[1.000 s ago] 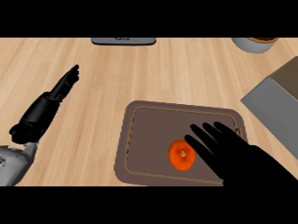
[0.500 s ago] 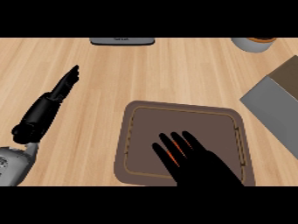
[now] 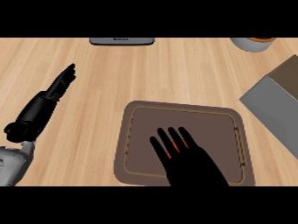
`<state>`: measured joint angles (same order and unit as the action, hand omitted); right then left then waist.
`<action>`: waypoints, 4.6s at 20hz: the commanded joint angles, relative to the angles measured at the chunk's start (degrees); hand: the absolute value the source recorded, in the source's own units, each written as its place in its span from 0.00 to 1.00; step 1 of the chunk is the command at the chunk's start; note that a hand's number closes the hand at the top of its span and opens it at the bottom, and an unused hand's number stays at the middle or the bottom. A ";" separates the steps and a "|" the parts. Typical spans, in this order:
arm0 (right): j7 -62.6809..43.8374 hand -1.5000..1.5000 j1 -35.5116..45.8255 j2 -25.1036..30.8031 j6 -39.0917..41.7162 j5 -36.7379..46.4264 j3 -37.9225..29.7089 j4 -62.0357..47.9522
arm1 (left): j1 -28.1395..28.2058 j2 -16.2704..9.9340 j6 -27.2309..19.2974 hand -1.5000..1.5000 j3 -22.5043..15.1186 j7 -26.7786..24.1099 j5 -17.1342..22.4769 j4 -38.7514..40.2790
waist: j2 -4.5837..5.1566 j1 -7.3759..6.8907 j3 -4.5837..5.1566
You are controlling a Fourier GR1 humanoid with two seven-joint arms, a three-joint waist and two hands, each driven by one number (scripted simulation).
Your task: Pick the squash from the tray and place it in the cardboard box
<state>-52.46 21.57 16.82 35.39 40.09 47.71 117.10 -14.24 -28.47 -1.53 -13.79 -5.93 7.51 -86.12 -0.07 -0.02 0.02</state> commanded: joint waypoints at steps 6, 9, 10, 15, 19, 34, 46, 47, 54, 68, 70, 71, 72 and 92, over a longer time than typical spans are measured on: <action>-2.77 0.00 -2.71 -4.90 2.01 9.66 2.33 -5.69 | 1.53 3.61 0.46 0.50 0.87 0.14 -4.43 -1.15 | -0.03 0.05 -0.02; 2.38 0.00 -1.71 -5.92 3.36 10.22 -1.80 -8.81 | -1.75 4.26 3.30 0.50 3.47 0.97 -5.10 1.52 | 0.05 0.08 -0.02; 5.71 0.00 -4.22 -2.04 0.63 11.10 -2.39 -8.96 | 1.75 3.05 4.71 0.50 4.82 1.50 -2.71 -1.66 | 0.02 -0.07 -0.03; 12.35 0.00 -5.35 -3.22 -1.70 12.90 -4.93 -13.08 | 2.21 6.60 3.49 0.50 4.05 1.95 -7.83 -2.23 | 0.05 -0.05 -0.04; 10.50 0.00 -6.04 -7.51 1.04 16.08 -3.72 -12.38 | 2.31 8.95 4.48 0.50 5.20 0.78 -9.54 -1.04 | 0.03 0.01 -0.02; 23.35 0.00 -6.98 -8.07 -7.86 24.05 -9.70 -28.36 | 4.07 10.24 10.59 0.50 10.10 3.45 -11.30 -5.26 | 0.04 -0.24 -0.04; 33.79 1.00 -6.80 -6.60 -15.97 32.26 -6.49 -26.31 | 0.40 12.61 11.22 0.50 12.49 3.07 -13.21 -1.96 | 0.05 0.05 -0.03; 36.28 1.00 -6.73 -6.54 -18.40 32.80 -7.27 -29.40 | 1.77 13.18 10.98 0.50 12.01 2.21 -14.43 -1.47 | 0.07 -0.03 -0.03; 37.74 1.00 1.90 -13.95 -21.55 20.52 -25.41 -41.92 | 2.89 11.97 13.60 0.50 13.09 1.80 -12.02 -3.07 | 0.29 -0.77 -0.05; 32.09 1.00 5.89 -11.37 -22.06 27.67 -28.95 -19.46 | 2.47 14.39 11.69 0.50 12.41 2.34 -15.55 -3.54 | -0.14 0.44 -0.02; 27.49 1.00 6.33 -11.93 -23.12 28.78 -32.19 -16.31 | 2.60 13.01 12.81 0.50 14.28 1.10 -14.25 -2.04 | -0.18 0.65 0.00; 26.70 1.00 6.91 -12.20 -24.74 27.43 -35.79 -16.46 | -0.12 13.17 12.56 0.50 14.21 3.44 -14.38 -1.50 | -0.10 1.02 -0.03; 23.64 1.00 3.23 -13.63 -26.42 28.26 -35.52 -13.28 | 4.05 13.22 13.20 0.50 14.24 1.37 -13.62 -2.61 | -0.32 0.92 -0.03; 30.28 1.00 9.10 8.05 -15.97 15.97 -64.50 -31.54 | 2.29 13.59 14.92 0.50 14.80 3.88 -13.90 -5.47 | 0.10 -0.14 -0.03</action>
<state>-23.38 31.29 21.46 14.16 57.94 -15.17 90.39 -11.05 -14.69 12.59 0.57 -3.49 -7.25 -90.35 0.05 -0.13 0.00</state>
